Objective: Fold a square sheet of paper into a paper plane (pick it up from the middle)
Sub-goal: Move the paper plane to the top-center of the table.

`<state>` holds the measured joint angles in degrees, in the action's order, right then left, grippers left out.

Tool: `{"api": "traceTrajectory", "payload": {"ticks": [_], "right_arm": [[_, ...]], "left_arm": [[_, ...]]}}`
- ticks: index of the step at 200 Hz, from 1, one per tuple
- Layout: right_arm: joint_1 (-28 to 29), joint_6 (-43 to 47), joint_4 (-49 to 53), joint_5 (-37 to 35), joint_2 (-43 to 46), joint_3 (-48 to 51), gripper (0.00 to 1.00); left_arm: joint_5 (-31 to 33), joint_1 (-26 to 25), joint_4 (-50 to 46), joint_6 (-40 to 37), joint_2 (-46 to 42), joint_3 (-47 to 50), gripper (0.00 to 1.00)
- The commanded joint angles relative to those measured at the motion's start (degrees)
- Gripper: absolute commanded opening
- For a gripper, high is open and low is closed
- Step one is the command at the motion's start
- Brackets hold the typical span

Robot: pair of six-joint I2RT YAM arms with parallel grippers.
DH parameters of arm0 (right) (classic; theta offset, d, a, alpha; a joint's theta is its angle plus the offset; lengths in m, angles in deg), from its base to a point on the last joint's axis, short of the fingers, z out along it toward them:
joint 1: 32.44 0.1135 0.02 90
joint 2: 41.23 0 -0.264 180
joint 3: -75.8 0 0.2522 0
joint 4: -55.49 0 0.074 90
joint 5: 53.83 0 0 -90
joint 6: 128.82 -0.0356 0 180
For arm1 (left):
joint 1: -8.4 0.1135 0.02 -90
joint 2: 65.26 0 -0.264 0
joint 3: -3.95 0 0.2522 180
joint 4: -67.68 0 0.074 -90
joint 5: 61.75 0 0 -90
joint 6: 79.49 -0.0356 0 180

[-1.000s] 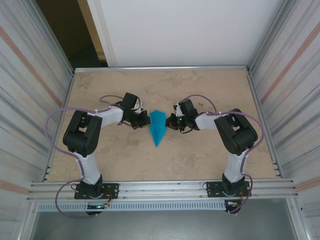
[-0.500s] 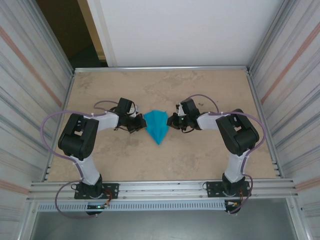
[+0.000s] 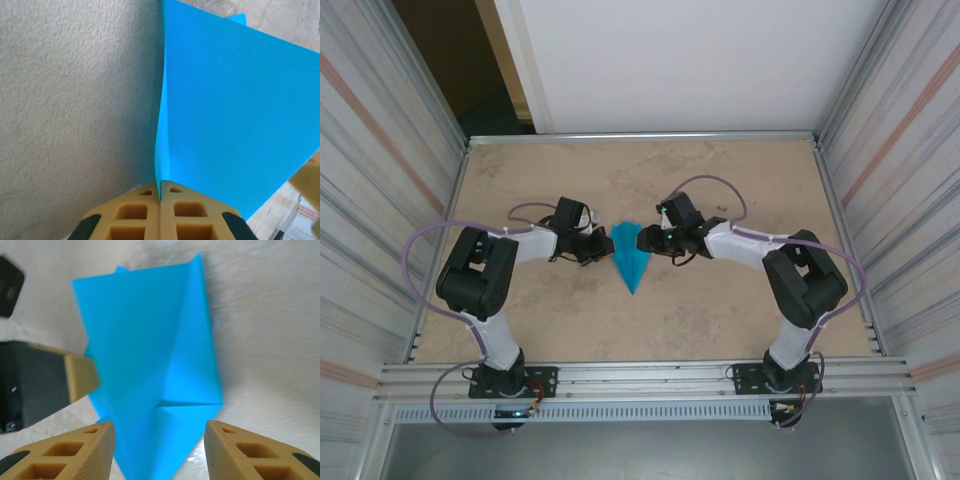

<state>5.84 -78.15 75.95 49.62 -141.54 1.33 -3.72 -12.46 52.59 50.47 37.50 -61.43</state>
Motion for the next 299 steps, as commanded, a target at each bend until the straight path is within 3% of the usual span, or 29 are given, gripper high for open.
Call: {"api": "traceTrajectory", "payload": {"ticks": [1, 40, 121, 194, 241, 299], "right_arm": [[4.14, 2.20, 7.69, -6.58, -0.76, -2.13, 0.55], [8.89, 2.02, 10.70, -10.38, -3.50, -5.33, 0.60], [11.38, 2.68, 12.22, -10.01, -9.38, -11.28, 0.58], [12.10, 0.97, 15.57, -14.45, -11.63, -13.61, 0.47], [12.00, -0.23, 15.71, -15.93, -11.37, -13.38, 0.32], [12.01, -2.12, 16.36, -15.52, -12.63, -14.25, 0.29]], "left_arm": [[-0.90, -0.04, 0.27, 0.49, -1.26, 0.90, 0.02], [-1.39, -0.05, 0.21, 0.60, -1.83, 0.94, 0.02], [-3.01, -0.04, -0.43, 0.75, -2.81, 0.29, 0.03], [-2.84, -0.05, -1.05, 0.64, -2.98, 0.25, 0.05], [-2.52, -0.01, -1.83, 0.37, -3.13, 0.11, 0.08], [-1.99, 0.45, -2.97, 0.27, -4.52, -0.05, 0.19]]}}
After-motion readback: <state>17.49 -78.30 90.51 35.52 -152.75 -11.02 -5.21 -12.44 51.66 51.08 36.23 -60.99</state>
